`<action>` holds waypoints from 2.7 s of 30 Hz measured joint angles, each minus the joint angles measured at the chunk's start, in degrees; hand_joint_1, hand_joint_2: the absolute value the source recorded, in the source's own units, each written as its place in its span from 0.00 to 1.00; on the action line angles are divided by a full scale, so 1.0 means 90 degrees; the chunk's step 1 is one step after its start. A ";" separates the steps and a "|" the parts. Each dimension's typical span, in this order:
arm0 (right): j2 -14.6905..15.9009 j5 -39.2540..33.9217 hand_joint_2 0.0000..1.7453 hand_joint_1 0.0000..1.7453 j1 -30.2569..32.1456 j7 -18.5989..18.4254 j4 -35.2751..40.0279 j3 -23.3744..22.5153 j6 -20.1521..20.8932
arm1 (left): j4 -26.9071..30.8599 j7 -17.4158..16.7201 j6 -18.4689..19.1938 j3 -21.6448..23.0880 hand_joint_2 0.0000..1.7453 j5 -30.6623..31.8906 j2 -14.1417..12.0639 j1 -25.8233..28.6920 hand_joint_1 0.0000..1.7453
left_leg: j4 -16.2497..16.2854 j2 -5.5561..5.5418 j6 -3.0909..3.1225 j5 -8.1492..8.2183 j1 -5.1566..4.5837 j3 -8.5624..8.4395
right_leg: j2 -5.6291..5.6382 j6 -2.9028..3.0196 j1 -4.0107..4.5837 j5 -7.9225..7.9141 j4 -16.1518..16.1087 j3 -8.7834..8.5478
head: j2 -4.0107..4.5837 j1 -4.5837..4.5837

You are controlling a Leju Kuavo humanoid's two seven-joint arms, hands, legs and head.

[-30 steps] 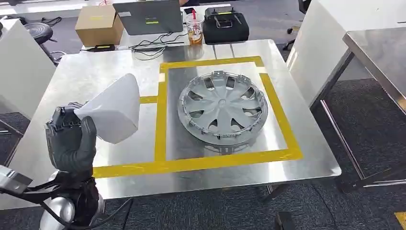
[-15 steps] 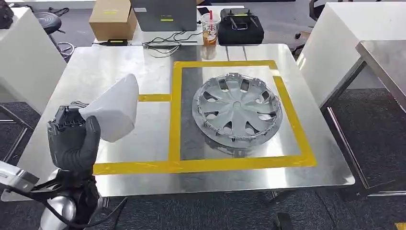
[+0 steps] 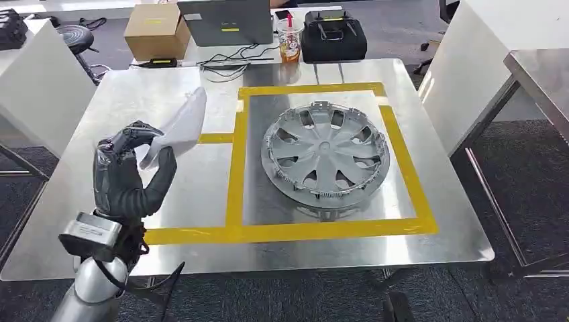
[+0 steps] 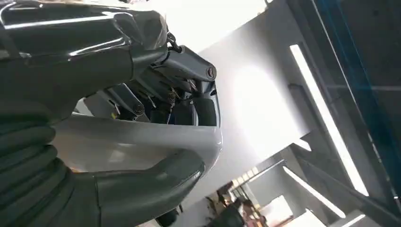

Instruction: Take the parts from the cabinet and place them on the table.

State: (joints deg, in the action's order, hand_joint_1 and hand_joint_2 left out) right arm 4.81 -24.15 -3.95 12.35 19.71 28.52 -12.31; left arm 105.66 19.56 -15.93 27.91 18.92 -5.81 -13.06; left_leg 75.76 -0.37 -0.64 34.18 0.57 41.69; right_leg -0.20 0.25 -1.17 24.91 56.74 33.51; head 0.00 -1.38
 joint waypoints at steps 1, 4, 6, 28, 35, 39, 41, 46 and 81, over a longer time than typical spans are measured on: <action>-0.0005 0.0003 0.00 0.00 0.0000 -0.0005 0.0000 0.0000 0.0000 | -0.0087 -0.0024 -0.0027 0.0044 1.00 0.0180 -0.0012 -0.0079 1.00 | 0.0064 0.0004 0.0005 -0.0069 0.0001 0.0052 | 0.0002 0.0000 0.0004 0.0000 0.0002 -0.0007 | 0.0000 -0.0002; -0.0019 0.0020 0.00 0.00 -0.0006 -0.0032 0.0005 0.0000 -0.0002 | -0.0317 -0.0158 -0.0151 0.0165 1.00 0.0801 -0.0041 -0.0397 1.00 | -0.1377 0.0008 0.0095 -0.0894 -0.0006 -0.0610 | 0.0011 -0.0004 0.0031 0.0003 0.0001 -0.0055 | 0.0000 -0.0005; -0.0056 0.0039 0.00 0.00 -0.0017 -0.0037 0.0032 -0.0002 -0.0002 | -0.0506 -0.0294 -0.0292 0.0299 1.00 0.1357 -0.0051 -0.0713 1.00 | -0.2051 0.0044 0.0169 -0.0968 -0.0064 -0.0930 | 0.0003 -0.0030 0.0101 0.0009 0.0008 -0.0021 | 0.0000 0.0007; -0.0087 0.0241 0.00 0.00 -0.0082 -0.0066 0.0095 -0.0046 0.0068 | -0.3076 -0.1161 0.0289 0.1929 1.00 0.2551 0.0027 -0.2654 1.00 | -0.1274 0.0002 0.0056 -0.0581 -0.0035 -0.0507 | 0.0021 -0.0034 -0.0036 -0.0059 0.0024 0.0070 | 0.0000 -0.0019; -0.0119 0.0389 0.00 0.00 -0.0092 -0.0170 0.0100 -0.0112 0.0180 | -0.3974 -0.1457 0.0568 0.2227 1.00 0.2578 0.0172 -0.2904 1.00 | -0.1640 0.0007 0.0149 -0.1102 -0.0029 -0.0642 | 0.0035 -0.0034 0.0019 -0.0047 0.0026 0.0016 | 0.0000 -0.0024; -0.0158 0.0466 0.00 0.00 -0.0112 -0.0182 0.0102 -0.0177 0.0245 | -0.4572 -0.1610 0.0583 0.2365 1.00 0.2696 0.0311 -0.3096 1.00 | -0.2033 0.0030 0.0214 -0.1064 -0.0121 -0.0831 | 0.0020 -0.0110 0.0034 -0.0068 0.0016 0.0081 | -0.0002 -0.0005; -0.0177 0.0505 0.00 0.00 -0.0115 -0.0185 0.0104 -0.0194 0.0245 | -0.4785 -0.1654 0.0566 0.2407 1.00 0.2716 0.0378 -0.3119 1.00 | -0.2172 0.0035 0.0305 -0.1152 -0.0052 -0.0910 | 0.0020 -0.0173 0.0042 -0.0055 0.0010 0.0106 | 0.0000 -0.0010; -0.0180 0.0595 0.00 0.00 -0.0108 -0.0216 0.0102 -0.0274 0.0245 | -0.5496 -0.1719 0.0469 0.2506 1.00 0.2908 0.0597 -0.3226 1.00 | -0.2203 0.0022 0.0370 -0.1177 -0.0063 -0.0904 | 0.0022 -0.0181 0.0018 0.0731 0.2103 0.1130 | 0.0000 0.0027; -0.0231 0.1336 0.00 0.00 -0.0101 -0.0398 0.0100 -0.1059 0.0340 | -0.8219 -0.2567 -0.0175 0.1615 1.00 0.3593 0.1151 -0.3486 1.00 | -0.2085 -0.0030 0.0328 -0.1182 -0.0066 -0.0782 | 0.0040 -0.0386 -0.0023 0.0000 0.0349 0.0306 | 0.0000 0.0049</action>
State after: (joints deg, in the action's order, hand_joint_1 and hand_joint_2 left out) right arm 2.73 -12.13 -4.86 8.76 20.61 18.99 -9.25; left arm 31.69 -3.54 -17.51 42.45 51.25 4.55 -44.43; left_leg 56.99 -0.63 2.31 23.55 -0.02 34.66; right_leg 0.16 -3.22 -1.38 24.91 59.88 36.27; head 0.00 -0.94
